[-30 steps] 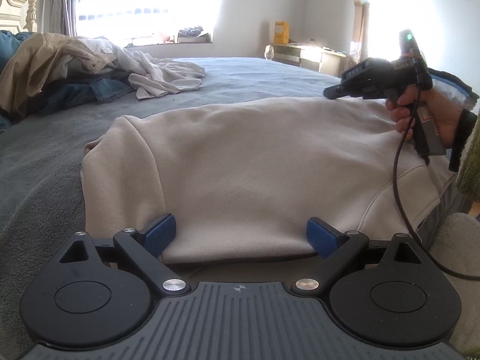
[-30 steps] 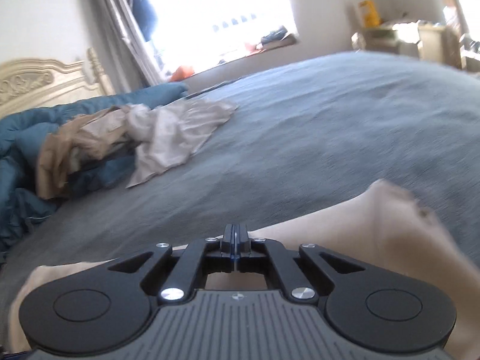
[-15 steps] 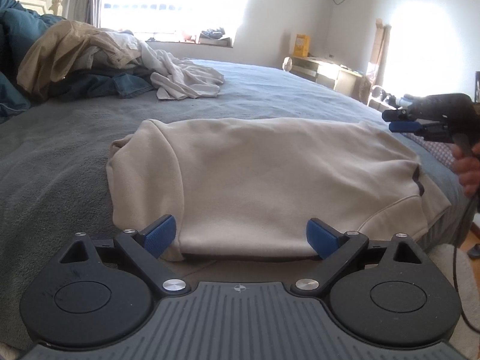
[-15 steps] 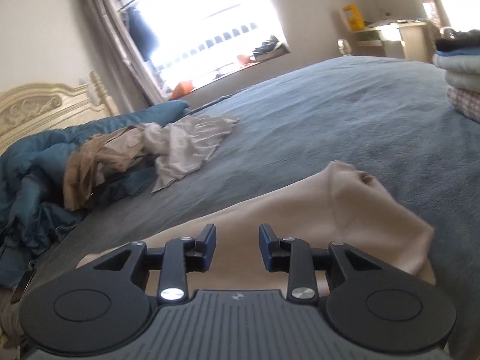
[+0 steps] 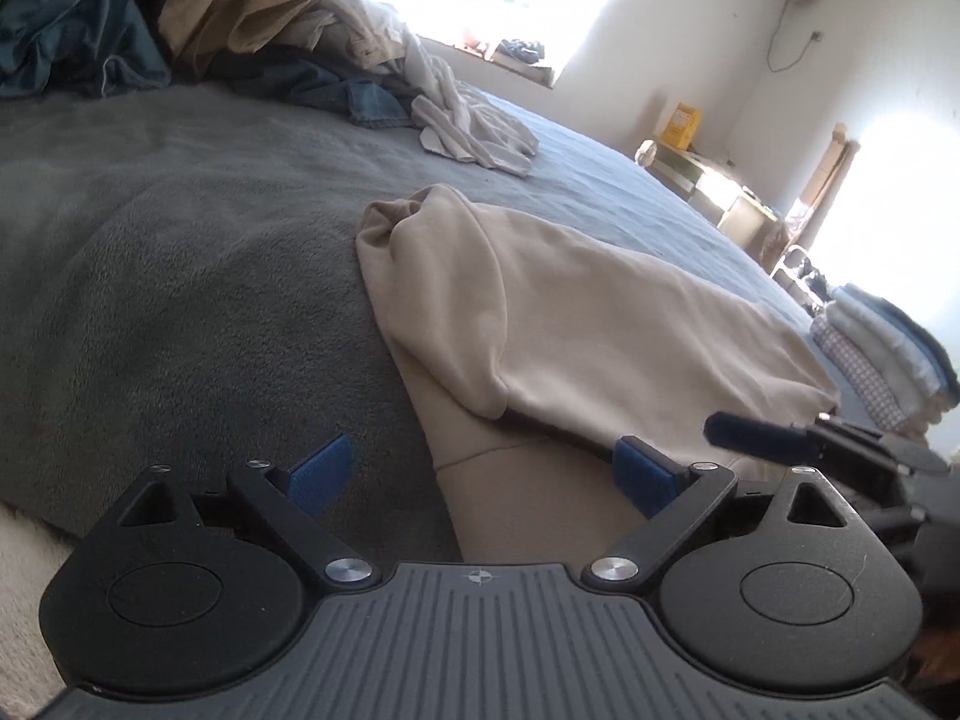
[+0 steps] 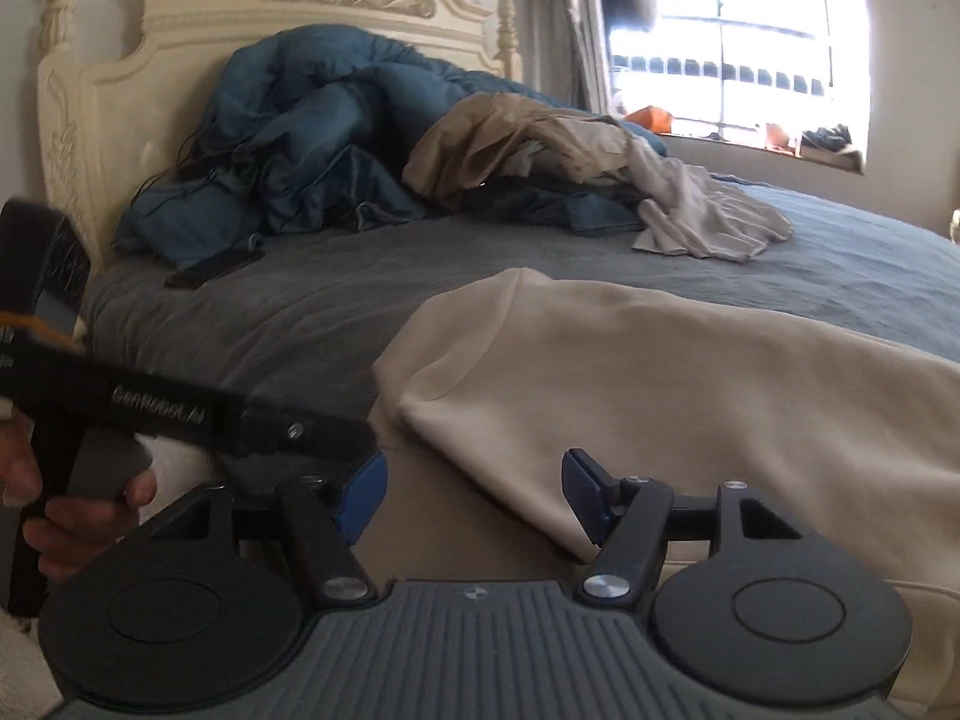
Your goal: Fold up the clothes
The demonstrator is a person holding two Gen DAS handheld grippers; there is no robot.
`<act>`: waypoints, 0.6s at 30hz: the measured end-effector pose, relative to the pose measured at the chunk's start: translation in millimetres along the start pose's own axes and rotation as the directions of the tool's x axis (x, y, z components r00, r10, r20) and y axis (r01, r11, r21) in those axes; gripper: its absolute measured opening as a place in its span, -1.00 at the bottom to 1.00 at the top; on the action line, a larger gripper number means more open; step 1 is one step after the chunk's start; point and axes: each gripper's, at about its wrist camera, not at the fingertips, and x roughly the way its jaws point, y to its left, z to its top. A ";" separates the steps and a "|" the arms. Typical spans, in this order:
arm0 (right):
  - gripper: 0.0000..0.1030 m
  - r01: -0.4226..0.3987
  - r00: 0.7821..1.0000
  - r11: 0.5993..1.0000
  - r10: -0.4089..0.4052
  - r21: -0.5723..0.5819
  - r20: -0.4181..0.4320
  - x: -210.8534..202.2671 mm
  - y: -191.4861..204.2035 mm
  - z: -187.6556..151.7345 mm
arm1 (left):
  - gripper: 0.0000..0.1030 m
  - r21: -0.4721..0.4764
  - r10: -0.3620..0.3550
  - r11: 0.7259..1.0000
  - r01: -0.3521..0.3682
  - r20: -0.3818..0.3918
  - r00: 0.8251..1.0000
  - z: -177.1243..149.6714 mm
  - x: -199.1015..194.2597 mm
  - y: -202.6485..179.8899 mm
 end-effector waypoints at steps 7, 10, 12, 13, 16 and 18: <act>0.35 0.016 0.999 0.984 -0.021 -0.175 -0.028 8.4 51.5 -10.4 | 0.84 -0.098 -0.055 0.994 0.053 -0.016 0.998 8.6 5.1 14.4; 0.44 0.045 0.998 0.959 -0.052 -0.279 -0.017 11.4 71.1 -14.7 | 0.84 -0.112 -0.061 0.992 0.057 -0.026 0.998 12.9 9.0 14.8; 0.51 0.077 0.997 0.943 -0.083 -0.324 -0.004 14.0 78.9 -17.1 | 0.84 -0.106 -0.056 0.993 0.052 -0.034 0.998 15.3 11.2 13.1; 0.61 0.090 0.995 0.939 -0.097 -0.333 -0.004 16.4 80.7 -17.7 | 0.84 -0.098 -0.053 0.994 0.049 -0.038 0.998 16.1 12.1 11.9; 0.67 0.116 0.992 0.933 -0.129 -0.339 -0.015 25.6 83.5 -18.3 | 0.84 -0.076 -0.022 0.997 0.018 -0.056 0.998 18.4 16.0 9.0; 0.68 0.122 0.990 0.928 -0.137 -0.352 -0.017 30.4 87.7 -18.7 | 0.84 -0.056 0.013 0.998 -0.017 -0.064 0.998 19.2 18.3 6.2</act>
